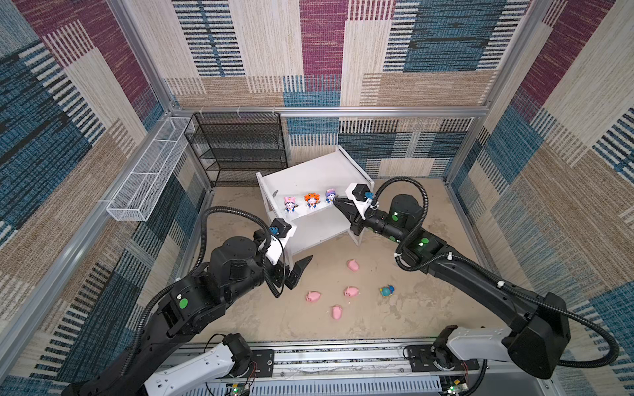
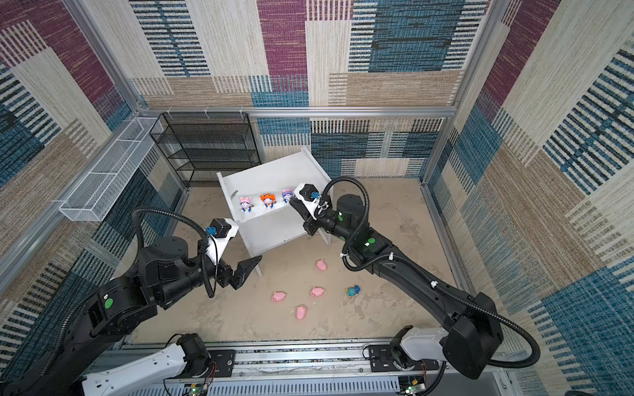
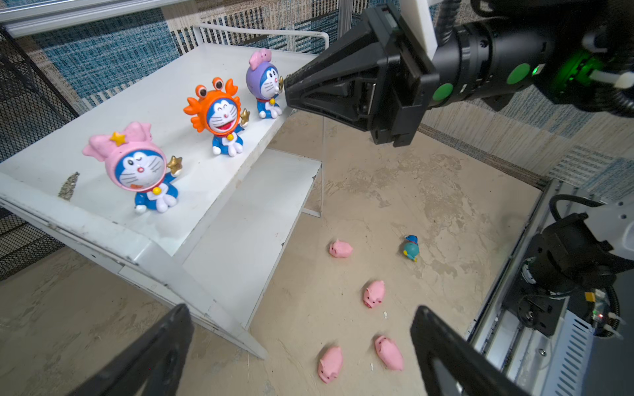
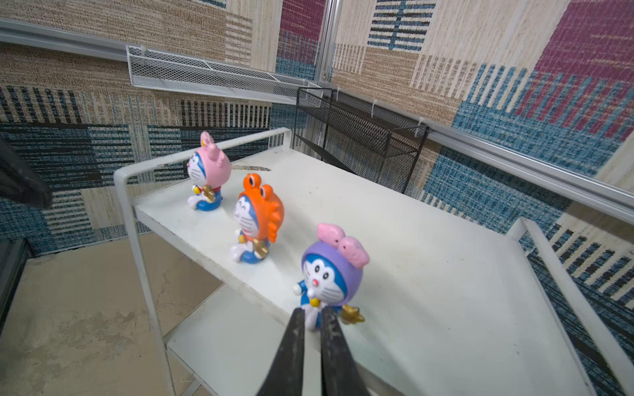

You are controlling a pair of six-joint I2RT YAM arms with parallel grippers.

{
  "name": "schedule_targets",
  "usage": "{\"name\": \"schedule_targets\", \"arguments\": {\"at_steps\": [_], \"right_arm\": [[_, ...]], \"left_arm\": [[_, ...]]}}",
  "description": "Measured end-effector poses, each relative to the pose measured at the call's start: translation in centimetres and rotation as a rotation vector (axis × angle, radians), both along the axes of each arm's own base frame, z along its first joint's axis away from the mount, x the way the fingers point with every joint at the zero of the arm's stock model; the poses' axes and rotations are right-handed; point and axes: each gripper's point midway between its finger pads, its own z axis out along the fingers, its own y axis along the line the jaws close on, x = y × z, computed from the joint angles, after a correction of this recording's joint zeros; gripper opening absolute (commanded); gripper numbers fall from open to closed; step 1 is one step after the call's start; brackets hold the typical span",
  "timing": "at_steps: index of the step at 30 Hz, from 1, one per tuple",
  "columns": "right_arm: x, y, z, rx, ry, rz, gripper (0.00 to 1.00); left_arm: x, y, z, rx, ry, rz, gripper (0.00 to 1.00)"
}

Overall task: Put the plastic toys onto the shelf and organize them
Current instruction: 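Move the right gripper down over the teal figure on the floor, then lower the right gripper and close it on the teal blue-hatted figure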

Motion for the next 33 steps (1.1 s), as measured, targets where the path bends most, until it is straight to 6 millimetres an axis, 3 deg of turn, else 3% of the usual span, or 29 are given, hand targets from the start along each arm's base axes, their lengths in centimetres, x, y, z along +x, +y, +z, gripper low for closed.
{"name": "schedule_targets", "arguments": {"at_steps": [4,7,13,20,26,33], "right_arm": [[-1.0,-1.0,0.2,-0.002,0.003,-0.009,0.22],[-2.3,-2.3,-0.3,-0.005,0.017,-0.02,0.33],[-5.2,-5.3,-3.2,0.009,0.113,-0.059,0.53],[-7.1,-9.1,-11.1,0.063,0.415,-0.197,0.76],[-7.7,-12.4,-18.6,0.129,0.77,-0.439,0.76],[-9.0,-14.8,-26.3,0.068,1.072,-0.672,0.79]], "left_arm": [[0.0,0.0,-0.2,0.003,0.003,0.0,0.99],[0.0,-0.1,-0.5,0.008,0.008,-0.001,0.99],[-0.8,-0.5,-1.9,0.011,0.037,-0.051,0.99],[-2.4,-1.4,-3.5,0.007,0.087,-0.147,0.99],[-3.3,-2.2,-4.1,0.0,0.117,-0.209,0.99],[-3.7,-2.6,-5.1,0.003,0.143,-0.24,0.99]]}}
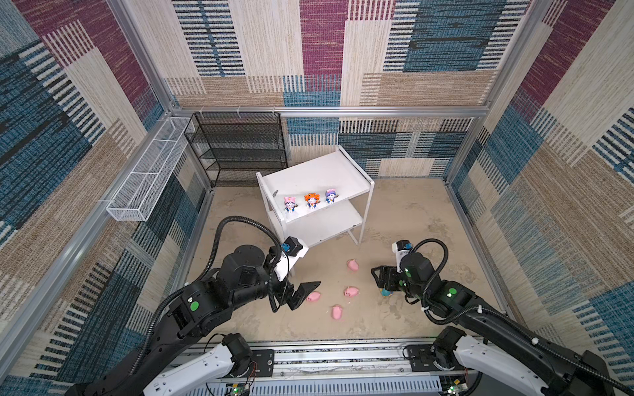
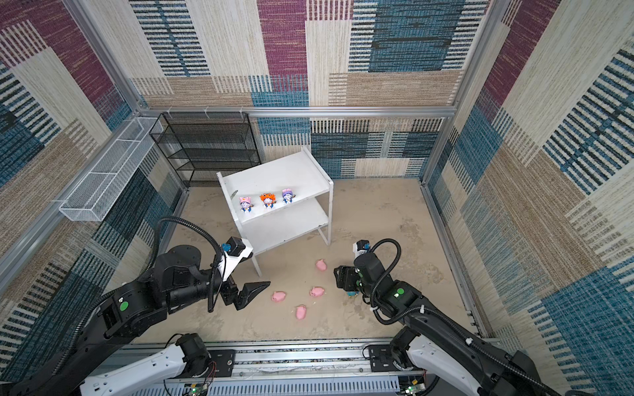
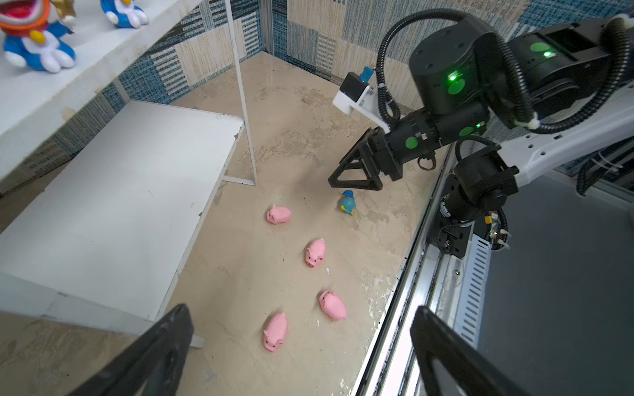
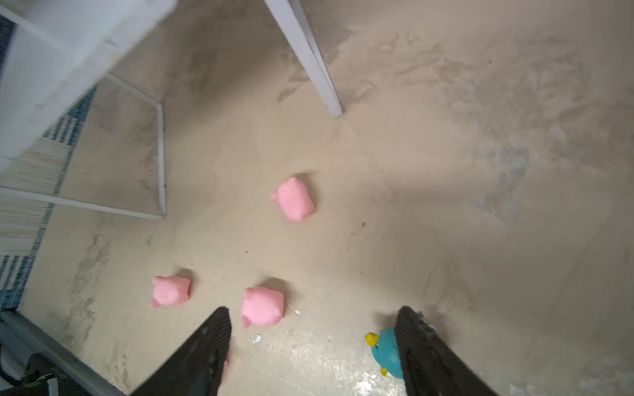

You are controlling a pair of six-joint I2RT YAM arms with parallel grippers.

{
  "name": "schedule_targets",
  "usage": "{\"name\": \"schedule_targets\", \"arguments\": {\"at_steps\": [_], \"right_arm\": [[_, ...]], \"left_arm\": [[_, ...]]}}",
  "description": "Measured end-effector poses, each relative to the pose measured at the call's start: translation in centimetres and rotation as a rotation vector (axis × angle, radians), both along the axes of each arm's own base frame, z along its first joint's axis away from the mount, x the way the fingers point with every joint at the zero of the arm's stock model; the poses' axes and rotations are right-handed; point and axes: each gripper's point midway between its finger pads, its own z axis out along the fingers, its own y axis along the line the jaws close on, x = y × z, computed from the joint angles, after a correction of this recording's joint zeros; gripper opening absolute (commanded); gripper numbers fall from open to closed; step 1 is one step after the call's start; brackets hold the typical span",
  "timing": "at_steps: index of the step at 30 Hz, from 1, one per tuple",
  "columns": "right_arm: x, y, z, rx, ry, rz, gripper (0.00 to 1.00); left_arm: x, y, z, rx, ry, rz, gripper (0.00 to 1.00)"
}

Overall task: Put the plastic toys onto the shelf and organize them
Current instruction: 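Lower the right gripper and close it on the teal blue-hatted figure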

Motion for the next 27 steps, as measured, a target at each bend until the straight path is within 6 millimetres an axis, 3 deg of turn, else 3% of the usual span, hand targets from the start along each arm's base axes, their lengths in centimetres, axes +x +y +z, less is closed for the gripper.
{"name": "schedule_targets", "arguments": {"at_steps": [8,14,20,27], "right_arm": [[-2.0,-1.9,-5.9,-0.074,0.198,-0.108,0.81],[-3.2,-2.9,-8.1,-0.094,0.243,-0.13,0.8],[-3.3,-0.8,-7.4,0.016,0.192,-0.03,0.75],[-5.6,4.1,-5.4,0.151,0.219,0.211,0.74]], "left_arm": [[-0.7,0.1,-0.7,-0.013,0.008,-0.022,0.99],[-0.8,0.3,-0.6,-0.017,0.005,-0.022,0.99],[-0.8,0.2,-1.0,-0.013,0.008,-0.022,0.99],[-0.7,0.1,-1.1,-0.018,0.009,-0.02,0.99]]}}
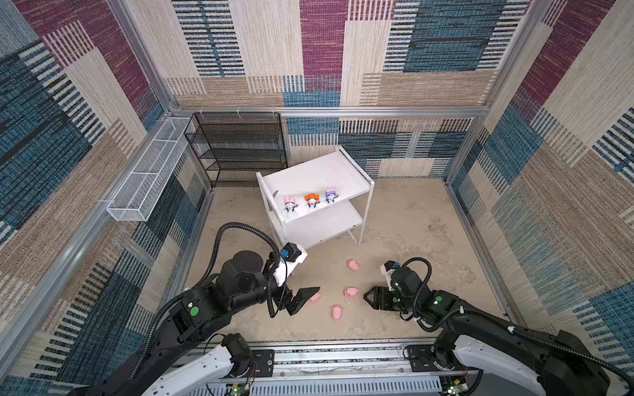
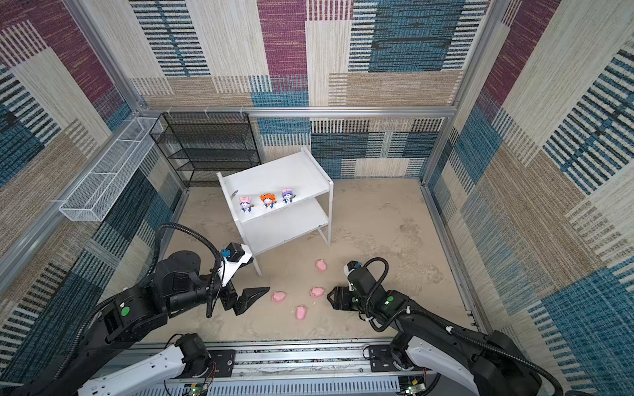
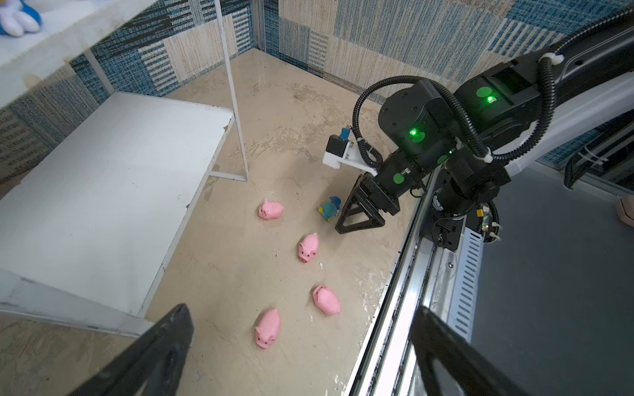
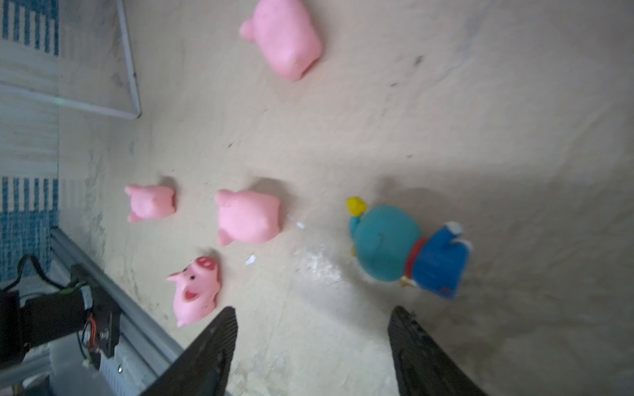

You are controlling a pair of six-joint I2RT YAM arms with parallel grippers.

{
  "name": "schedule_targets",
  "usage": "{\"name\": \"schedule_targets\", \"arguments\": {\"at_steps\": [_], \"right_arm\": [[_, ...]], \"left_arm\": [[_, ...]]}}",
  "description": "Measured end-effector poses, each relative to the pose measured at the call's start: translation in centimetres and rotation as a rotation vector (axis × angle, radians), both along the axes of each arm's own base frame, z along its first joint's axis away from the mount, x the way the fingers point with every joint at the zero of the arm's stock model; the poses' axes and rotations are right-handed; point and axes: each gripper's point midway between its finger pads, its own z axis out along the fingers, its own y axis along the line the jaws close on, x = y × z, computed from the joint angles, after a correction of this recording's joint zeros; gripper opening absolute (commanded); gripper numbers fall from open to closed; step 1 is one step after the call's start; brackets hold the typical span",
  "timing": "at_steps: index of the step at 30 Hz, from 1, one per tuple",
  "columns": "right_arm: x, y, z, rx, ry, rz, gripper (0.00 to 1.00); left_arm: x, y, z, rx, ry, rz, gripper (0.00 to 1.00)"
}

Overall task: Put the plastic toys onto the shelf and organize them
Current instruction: 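Lower the right gripper and close it on the teal blue-hatted figure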

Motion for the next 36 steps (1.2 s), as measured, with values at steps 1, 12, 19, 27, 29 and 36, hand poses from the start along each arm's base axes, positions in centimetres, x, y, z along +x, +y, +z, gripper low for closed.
{"name": "schedule_targets", "arguments": {"at_steps": [1,12,19,27,29,36], "right_arm": [[0.1,0.4,0.8,0.01,-0.016,0.017,0.75],[3.4,-0.4,1.3,-0.13,-0.104,-0.001,0.78],[4.8,-1.8,-0.4,-0.208,-0.089,-0.023,0.8],[3.3,-1.1,-1.8,-0.176,-0.019,0.051,0.79],[2.3,-0.7,-1.6,-0.148,-0.008,0.076,0.79],[1.3,-0.2,-1.1,-0.11,-0.012,0.089,0.74]], "left_arm": [[0.0,0.0,0.1,-0.003,-0.003,0.0,0.99],[0.2,-0.3,0.3,-0.016,-0.009,0.001,0.99],[-0.1,0.2,0.5,-0.03,-0.017,0.003,0.99],[0.0,-0.1,0.2,-0.02,-0.009,0.003,0.99],[0.1,-0.2,0.0,-0.016,-0.005,0.002,0.99],[0.3,-0.7,-0.3,-0.012,0.008,-0.012,0.99]]}}
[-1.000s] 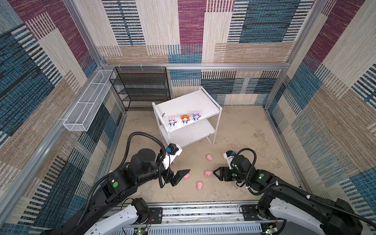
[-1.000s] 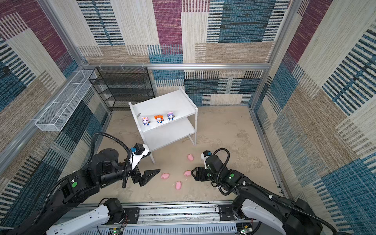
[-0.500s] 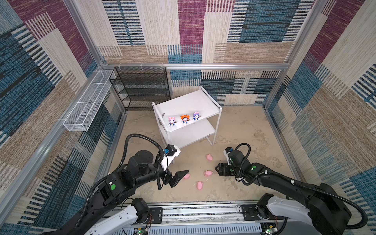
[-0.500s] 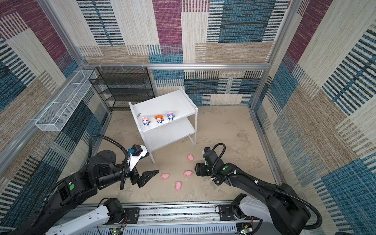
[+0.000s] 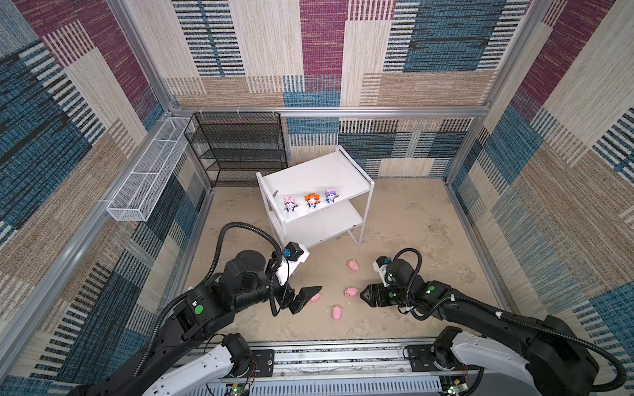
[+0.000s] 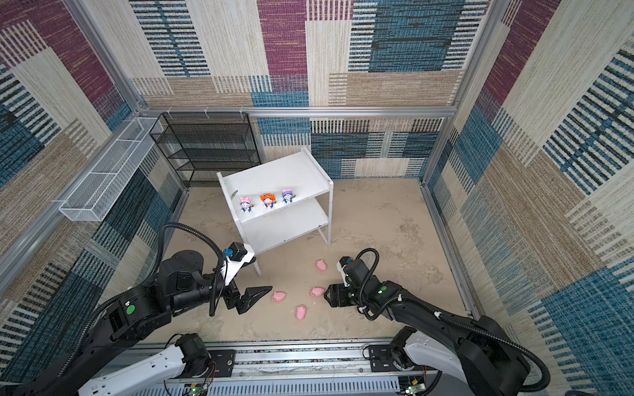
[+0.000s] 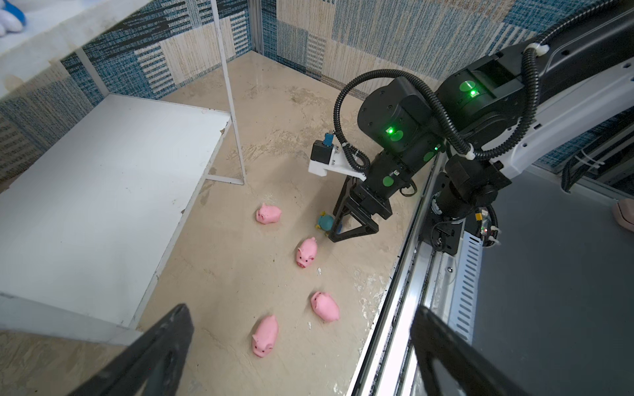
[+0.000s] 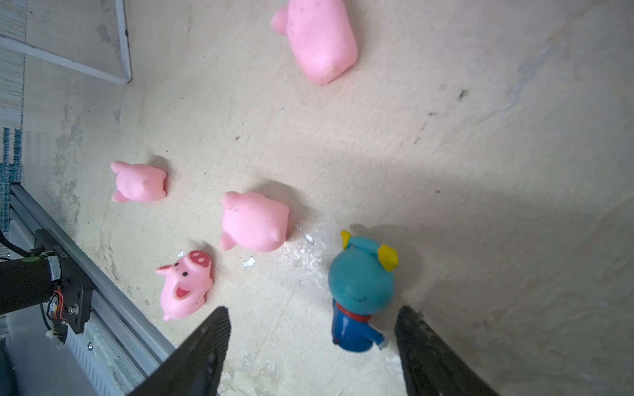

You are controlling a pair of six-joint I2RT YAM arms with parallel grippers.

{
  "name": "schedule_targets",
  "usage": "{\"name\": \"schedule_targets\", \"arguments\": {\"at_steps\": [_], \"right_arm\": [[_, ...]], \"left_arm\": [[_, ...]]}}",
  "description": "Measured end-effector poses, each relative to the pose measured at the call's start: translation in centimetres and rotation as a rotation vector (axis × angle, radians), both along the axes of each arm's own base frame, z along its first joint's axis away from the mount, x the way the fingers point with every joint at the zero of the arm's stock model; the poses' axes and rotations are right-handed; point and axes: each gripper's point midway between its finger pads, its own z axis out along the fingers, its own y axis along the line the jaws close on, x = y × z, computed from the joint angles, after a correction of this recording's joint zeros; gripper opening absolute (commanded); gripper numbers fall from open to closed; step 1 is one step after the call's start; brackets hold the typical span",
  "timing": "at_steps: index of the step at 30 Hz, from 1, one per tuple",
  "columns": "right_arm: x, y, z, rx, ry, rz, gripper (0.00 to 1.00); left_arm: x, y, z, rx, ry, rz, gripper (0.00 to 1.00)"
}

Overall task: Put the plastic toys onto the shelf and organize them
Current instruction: 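Lower the right gripper and close it on the teal blue-hatted figure, then lift the teal figure with the right gripper while the left gripper closes on it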

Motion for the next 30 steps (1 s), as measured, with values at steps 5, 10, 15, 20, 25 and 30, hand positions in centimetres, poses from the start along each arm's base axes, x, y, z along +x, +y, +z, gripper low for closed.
{"name": "schedule_targets", "arguments": {"at_steps": [5,10,15,20,25,30], "right_arm": [[0.2,0.4,-0.3,-0.053,-0.013,0.004,0.61],[0.8,0.0,-0.4,-0.084,-0.041,-0.023,0.57],[0.9,0.1,-1.0,-0.096,-0.031,-0.024,0.51],[1.0,0.1,-2.1,-0.119,-0.013,-0.017,0.39],[1.4,0.5,-1.8,-0.119,-0.026,-0.003,0.27],[1.8,0.8,-0.2,-0.097,-0.074,0.017,0.23]], "left_arm": [[-0.1,-0.1,0.3,-0.006,-0.002,-0.006,0.99],[-0.1,0.0,0.5,-0.01,-0.006,-0.006,0.99],[0.1,-0.3,0.2,0.001,0.004,-0.006,0.99],[0.2,-0.4,0.7,-0.004,-0.001,-0.006,0.99],[0.3,-0.5,0.7,-0.002,0.0,-0.006,0.99],[0.3,-0.5,0.7,-0.002,0.001,-0.006,0.99]]}}
